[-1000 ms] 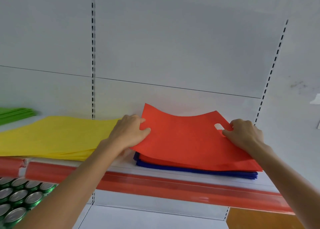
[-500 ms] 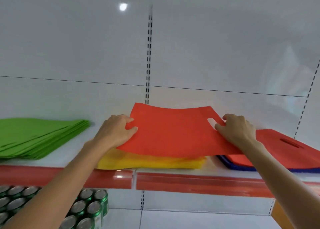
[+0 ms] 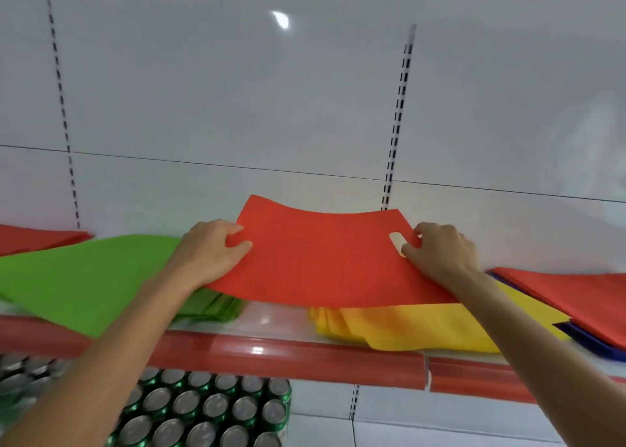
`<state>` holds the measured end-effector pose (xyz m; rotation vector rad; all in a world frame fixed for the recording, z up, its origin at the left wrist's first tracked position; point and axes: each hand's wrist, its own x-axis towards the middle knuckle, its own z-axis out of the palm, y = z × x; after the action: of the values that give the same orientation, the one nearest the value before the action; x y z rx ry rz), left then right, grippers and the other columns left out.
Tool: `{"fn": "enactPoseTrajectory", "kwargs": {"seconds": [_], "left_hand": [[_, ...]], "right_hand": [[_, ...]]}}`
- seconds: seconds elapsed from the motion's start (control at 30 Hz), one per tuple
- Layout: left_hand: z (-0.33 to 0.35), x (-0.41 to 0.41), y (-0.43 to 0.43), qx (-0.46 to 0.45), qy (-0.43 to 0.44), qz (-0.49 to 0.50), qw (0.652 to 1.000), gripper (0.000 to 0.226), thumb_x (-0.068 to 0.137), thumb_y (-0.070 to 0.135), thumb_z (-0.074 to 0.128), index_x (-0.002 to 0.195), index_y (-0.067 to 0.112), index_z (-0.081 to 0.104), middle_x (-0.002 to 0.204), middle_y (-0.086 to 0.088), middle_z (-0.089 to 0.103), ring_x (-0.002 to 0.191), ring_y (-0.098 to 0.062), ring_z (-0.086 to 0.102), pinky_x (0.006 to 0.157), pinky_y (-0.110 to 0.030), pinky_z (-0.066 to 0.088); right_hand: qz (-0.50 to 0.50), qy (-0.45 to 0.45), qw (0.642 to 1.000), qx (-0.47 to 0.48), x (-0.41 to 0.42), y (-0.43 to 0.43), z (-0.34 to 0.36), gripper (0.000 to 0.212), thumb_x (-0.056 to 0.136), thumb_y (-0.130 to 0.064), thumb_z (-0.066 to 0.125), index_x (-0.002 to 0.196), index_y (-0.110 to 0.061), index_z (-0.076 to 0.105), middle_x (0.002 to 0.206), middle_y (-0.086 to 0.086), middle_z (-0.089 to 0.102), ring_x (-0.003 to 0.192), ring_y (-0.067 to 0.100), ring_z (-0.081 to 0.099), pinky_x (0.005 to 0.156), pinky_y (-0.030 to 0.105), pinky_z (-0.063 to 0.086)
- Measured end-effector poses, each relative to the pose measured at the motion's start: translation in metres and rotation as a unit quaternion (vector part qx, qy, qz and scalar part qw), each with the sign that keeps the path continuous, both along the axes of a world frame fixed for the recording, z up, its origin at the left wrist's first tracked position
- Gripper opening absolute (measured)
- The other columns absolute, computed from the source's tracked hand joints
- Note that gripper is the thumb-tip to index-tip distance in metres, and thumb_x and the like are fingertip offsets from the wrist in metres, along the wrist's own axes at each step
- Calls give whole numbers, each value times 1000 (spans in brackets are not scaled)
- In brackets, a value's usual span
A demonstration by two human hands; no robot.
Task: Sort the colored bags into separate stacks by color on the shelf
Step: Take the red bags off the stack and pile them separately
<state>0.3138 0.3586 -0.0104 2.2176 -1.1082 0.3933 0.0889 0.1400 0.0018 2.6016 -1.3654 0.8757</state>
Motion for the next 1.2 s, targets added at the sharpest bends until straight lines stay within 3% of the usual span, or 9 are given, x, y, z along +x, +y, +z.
{"fn": "enactPoseTrajectory", "kwargs": {"seconds": [0.17,0.3,0.5,0.8,1.2], "left_hand": [[-6,65,62,21,-15,-1,1000,44,89,32,56,129,16,54,137,-1,51,127,-23,44,107,-38,34],[-1,139,127,18,-25,0,1000,43,89,31,57,129,16,55,137,0,51,127,-22,45,106,-38,34],[1,240,210,38,21,0,999,44,86,32,60,127,18,57,136,-1,52,123,-23,50,105,-38,37],[-6,338,301,9,49,50,998,41,87,30,59,126,17,57,135,-2,53,123,-21,49,104,-30,35],[-13,461,403,10,73,42,996,43,89,29,59,130,16,54,137,0,50,125,-18,47,102,-30,34]], "right_hand": [[0,16,1000,-11,69,58,1,38,90,-41,49,114,-13,59,110,12,61,100,32,58,72,33,39],[-5,-1,1000,-3,140,117,-12,46,90,-52,45,112,-14,61,111,12,62,102,33,58,75,34,40],[6,-7,1000,21,238,205,-6,49,90,-54,46,111,-12,62,112,14,61,103,35,58,81,36,43],[53,9,998,-16,348,282,7,48,91,-53,44,110,-11,61,108,13,62,100,33,58,72,33,37],[64,21,998,-1,478,381,-8,46,93,-50,42,108,-10,59,108,13,61,101,34,58,78,35,41]]}}
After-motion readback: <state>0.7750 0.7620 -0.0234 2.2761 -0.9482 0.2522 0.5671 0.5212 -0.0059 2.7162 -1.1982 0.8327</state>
